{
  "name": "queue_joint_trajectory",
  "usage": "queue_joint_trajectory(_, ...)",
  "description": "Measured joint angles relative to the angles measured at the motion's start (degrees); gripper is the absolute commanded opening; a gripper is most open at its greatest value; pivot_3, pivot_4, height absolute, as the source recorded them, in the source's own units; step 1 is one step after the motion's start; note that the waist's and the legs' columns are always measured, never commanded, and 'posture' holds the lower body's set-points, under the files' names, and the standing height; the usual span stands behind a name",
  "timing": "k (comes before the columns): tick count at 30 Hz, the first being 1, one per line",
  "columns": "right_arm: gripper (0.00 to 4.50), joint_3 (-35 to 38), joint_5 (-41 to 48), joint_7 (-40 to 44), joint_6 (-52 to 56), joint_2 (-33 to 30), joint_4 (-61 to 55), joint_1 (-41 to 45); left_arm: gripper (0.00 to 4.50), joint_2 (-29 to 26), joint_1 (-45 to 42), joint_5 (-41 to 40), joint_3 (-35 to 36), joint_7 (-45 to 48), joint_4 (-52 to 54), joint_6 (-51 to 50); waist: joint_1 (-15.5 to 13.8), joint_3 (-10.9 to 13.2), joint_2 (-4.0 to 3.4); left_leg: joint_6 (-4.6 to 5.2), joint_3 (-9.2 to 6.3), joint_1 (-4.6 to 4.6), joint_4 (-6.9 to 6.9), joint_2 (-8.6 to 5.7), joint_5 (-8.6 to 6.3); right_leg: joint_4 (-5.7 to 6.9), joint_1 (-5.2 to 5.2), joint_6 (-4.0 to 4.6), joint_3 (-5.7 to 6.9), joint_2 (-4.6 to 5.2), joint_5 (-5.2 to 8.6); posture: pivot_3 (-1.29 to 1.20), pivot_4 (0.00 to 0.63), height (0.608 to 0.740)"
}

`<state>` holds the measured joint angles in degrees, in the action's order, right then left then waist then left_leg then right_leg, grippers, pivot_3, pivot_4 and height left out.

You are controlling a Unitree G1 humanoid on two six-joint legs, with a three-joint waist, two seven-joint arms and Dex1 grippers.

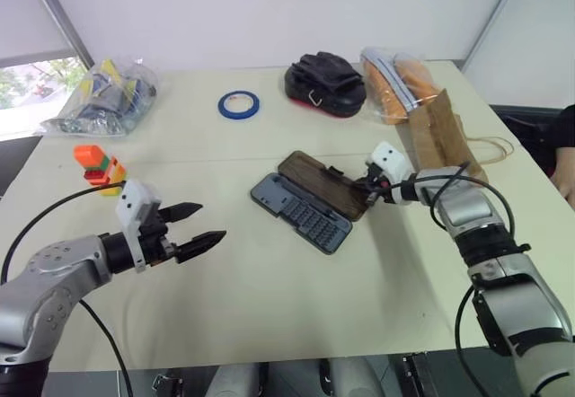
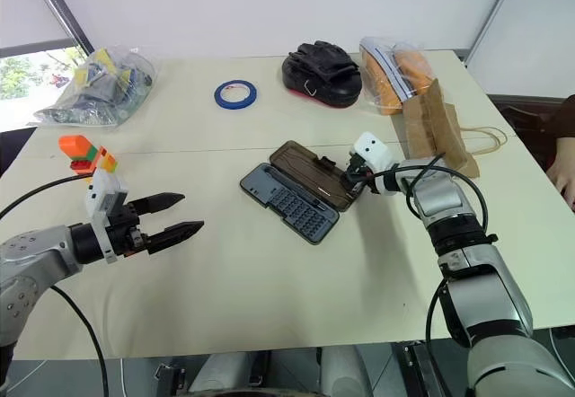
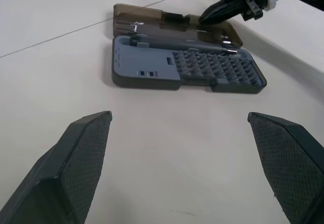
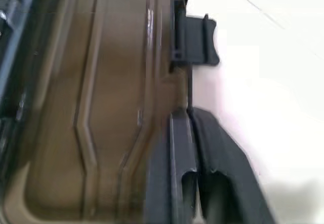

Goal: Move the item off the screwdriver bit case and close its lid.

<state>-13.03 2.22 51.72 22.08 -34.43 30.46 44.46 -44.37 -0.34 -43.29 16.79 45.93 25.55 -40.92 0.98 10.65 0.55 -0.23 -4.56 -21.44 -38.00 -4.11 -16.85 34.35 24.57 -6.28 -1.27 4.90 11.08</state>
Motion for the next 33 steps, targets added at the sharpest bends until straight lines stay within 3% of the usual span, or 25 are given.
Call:
queue_joint_trajectory(8, 0.02, -0.3, -3.1, 1.9, -9.4, -0.5, 0.4, -0.8, 4.5, 0.0, -0.1, 0.0, -0.1, 0.8, -0.1, 0.1, 0.0, 0.0, -0.02, 0.0, 0.0, -0.01, 0.02, 0.0, 0.0, 0.0, 0.01, 0.0, 0.0, -0.01, 0.0, 0.0, 0.15, 0.74)
queue_joint_trajectory(12, 0.02, -0.2, -1.6, 8.0, -14.7, -1.8, -9.4, -4.5, 4.5, -0.5, -0.1, 0.3, -0.2, 2.1, -0.9, 0.4, 0.1, 0.1, -0.08, 0.0, 0.0, -0.07, 0.07, 0.02, 0.0, -0.01, 0.1, -0.01, 0.0, -0.03, 0.01, 0.0, 0.15, 0.74)
queue_joint_trajectory(21, 0.02, 0.0, 1.5, 13.4, -12.8, -2.7, -24.6, -8.8, 4.5, -1.5, -0.7, 0.8, -0.3, 4.3, -1.3, 1.3, -0.1, 0.1, -0.07, -0.01, -0.02, -0.05, 0.07, 0.02, 0.0, -0.01, 0.08, -0.01, 0.0, -0.01, 0.01, 0.0, 0.15, 0.74)
queue_joint_trajectory(33, 0.02, -4.9, -4.4, 11.9, -23.3, 3.5, -13.3, -3.1, 4.5, -1.0, -1.9, 1.5, -2.4, 3.8, -1.8, 1.5, 0.0, 0.1, -0.07, -0.04, -0.03, -0.06, 0.07, 0.01, 0.02, 0.0, 0.11, 0.0, 0.0, -0.01, 0.0, 0.0, 0.15, 0.74)
